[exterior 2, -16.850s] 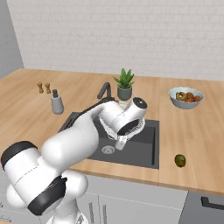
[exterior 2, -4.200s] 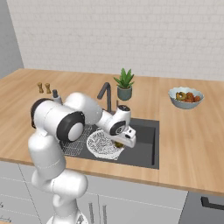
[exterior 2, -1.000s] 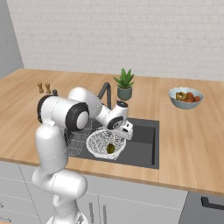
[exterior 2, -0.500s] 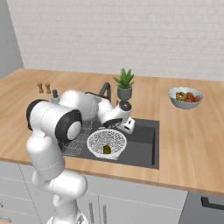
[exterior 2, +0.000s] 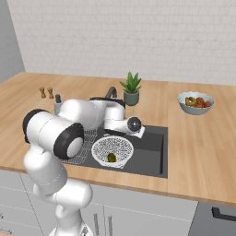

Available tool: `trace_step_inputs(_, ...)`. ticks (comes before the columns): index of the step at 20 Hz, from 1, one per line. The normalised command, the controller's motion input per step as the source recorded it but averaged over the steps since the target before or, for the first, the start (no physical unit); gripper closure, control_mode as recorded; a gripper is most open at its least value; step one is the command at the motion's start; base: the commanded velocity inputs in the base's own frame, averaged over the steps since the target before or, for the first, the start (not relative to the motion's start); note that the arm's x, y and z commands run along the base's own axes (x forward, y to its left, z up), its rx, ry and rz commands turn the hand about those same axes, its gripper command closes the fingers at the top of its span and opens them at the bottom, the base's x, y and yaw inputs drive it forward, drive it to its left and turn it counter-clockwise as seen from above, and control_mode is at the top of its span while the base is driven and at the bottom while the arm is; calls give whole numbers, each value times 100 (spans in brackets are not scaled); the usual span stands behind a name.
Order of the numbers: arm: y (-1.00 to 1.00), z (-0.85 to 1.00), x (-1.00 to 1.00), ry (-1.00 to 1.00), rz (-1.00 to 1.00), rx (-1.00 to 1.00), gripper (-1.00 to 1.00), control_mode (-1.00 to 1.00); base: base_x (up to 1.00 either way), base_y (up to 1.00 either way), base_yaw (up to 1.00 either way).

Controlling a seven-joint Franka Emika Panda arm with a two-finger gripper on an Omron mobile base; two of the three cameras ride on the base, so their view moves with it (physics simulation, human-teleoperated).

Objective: Put the colander in the sink, put the kiwi in the colander, and turn on the sink faucet and pour water over the colander.

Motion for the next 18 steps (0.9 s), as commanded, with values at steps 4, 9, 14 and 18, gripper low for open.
trace_step_inputs(4, -10, 0, -1, -16, 0, -3, -100, -100, 0, 0, 0)
trace_step_inputs(9, -7, -11, -1, -18, 0, -11, -100, -100, 0, 0, 0)
trace_step_inputs(14, 0, -24, -2, -9, 0, -14, -100, -100, 0, 0, 0)
trace_step_inputs(18, 1, -25, 0, -3, 0, -11, -100, -100, 0, 0, 0)
